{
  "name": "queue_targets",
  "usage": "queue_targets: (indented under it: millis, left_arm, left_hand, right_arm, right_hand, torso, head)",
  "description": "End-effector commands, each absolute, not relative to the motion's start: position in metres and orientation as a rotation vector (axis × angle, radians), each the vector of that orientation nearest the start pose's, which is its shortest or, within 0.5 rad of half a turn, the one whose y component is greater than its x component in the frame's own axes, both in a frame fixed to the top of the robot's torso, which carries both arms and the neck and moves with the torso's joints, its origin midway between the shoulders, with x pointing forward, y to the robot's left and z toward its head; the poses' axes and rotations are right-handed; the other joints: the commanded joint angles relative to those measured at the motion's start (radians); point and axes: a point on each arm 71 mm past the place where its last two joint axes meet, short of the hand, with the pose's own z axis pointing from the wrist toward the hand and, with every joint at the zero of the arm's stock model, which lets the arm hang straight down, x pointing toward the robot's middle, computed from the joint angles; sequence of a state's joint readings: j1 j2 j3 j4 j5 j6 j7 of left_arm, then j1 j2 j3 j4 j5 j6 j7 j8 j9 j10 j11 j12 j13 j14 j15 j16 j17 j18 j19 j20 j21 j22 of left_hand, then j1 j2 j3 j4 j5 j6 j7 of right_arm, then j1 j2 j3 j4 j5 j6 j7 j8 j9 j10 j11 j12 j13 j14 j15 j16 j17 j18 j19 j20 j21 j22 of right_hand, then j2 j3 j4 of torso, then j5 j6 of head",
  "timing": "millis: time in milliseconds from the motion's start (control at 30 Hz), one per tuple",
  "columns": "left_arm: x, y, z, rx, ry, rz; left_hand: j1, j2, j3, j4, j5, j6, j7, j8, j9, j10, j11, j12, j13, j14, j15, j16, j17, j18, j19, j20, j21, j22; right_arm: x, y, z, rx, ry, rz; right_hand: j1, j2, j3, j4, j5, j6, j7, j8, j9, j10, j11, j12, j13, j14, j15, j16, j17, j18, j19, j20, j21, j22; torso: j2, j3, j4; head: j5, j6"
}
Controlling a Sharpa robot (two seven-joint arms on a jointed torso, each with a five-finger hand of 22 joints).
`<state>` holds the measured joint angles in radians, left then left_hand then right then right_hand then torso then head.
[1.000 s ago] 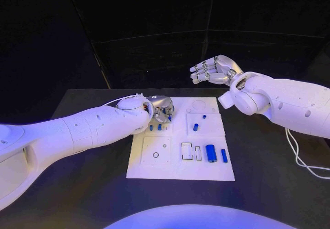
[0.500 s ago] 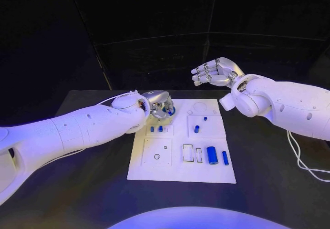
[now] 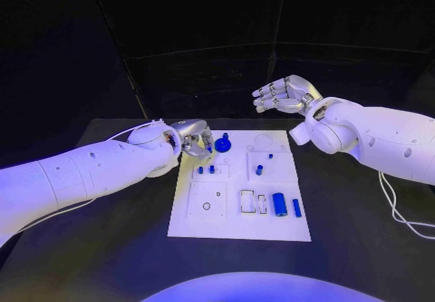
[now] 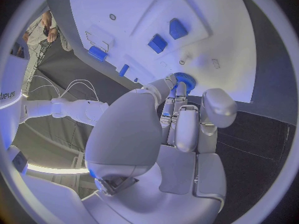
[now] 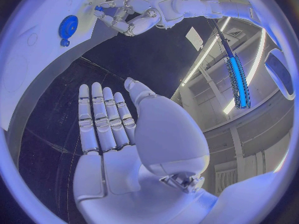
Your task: Assemble the parts on the task board
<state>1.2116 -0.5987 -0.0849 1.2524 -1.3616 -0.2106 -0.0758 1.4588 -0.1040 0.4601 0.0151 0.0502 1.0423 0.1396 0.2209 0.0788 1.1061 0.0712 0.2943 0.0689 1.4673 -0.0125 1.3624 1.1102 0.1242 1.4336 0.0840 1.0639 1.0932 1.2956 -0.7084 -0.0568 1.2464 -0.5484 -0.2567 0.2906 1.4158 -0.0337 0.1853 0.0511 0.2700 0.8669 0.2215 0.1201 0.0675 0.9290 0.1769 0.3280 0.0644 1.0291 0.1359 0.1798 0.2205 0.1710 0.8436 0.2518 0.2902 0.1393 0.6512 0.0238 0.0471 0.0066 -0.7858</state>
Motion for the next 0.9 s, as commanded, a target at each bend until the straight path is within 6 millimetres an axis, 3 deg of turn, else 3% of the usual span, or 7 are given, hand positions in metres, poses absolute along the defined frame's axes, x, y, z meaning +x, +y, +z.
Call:
queue_targets:
  millis: [33, 633, 900]
  left_arm:
    - [0.5239, 0.1523, -0.2176, 0.135, 1.844, -0.660]
    - [0.5292, 0.1520, -0.2242, 0.135, 1.900, -0.623]
    - [0.5315, 0.1487, -0.2268, 0.139, 1.924, -0.610]
  left_hand:
    - [-0.010, 0.001, 0.004, 0.001, 0.005, 0.009, 0.001, -0.004, 0.001, 0.009, 0.001, -0.006, 0.001, 0.016, -0.002, 0.004, -0.001, -0.016, 0.007, -0.001, 0.004, 0.001]
    - [-0.016, -0.001, 0.005, 0.000, 0.005, 0.011, 0.000, -0.007, 0.001, 0.013, 0.000, -0.011, 0.002, 0.015, -0.002, 0.001, -0.008, -0.020, 0.013, -0.001, 0.026, 0.023]
    - [-0.017, -0.001, 0.006, 0.000, 0.006, 0.011, -0.001, -0.008, 0.001, 0.014, 0.000, -0.012, 0.002, 0.014, -0.002, 0.000, -0.009, -0.020, 0.012, -0.001, 0.026, 0.023]
  right_arm:
    - [0.5477, -0.2110, -0.1476, 0.506, 1.534, 1.252]
    - [0.5477, -0.2105, -0.1479, 0.505, 1.535, 1.254]
    - [0.5477, -0.2104, -0.1479, 0.505, 1.535, 1.253]
  right_hand:
    - [-0.010, 0.001, 0.006, 0.000, 0.004, 0.002, 0.024, -0.004, -0.001, -0.003, 0.005, 0.004, -0.002, 0.008, 0.001, -0.004, -0.001, 0.011, 0.007, -0.001, -0.004, -0.001]
    - [-0.012, 0.002, 0.010, -0.002, 0.005, 0.003, 0.024, -0.004, -0.001, -0.004, 0.005, 0.007, -0.002, 0.010, 0.000, -0.007, -0.003, 0.011, 0.011, -0.001, -0.010, -0.005]
    - [-0.012, 0.002, 0.010, -0.002, 0.005, 0.003, 0.024, -0.004, -0.001, -0.004, 0.005, 0.007, -0.002, 0.010, 0.000, -0.007, -0.003, 0.011, 0.011, -0.001, -0.010, -0.005]
  torso:
    - [0.001, -0.0002, -0.0009]
    - [0.002, 0.0009, -0.0046]
    - [0.001, 0.0010, -0.0023]
  head:
    - [0.003, -0.001]
    - [0.005, -0.004]
    - [0.003, -0.008]
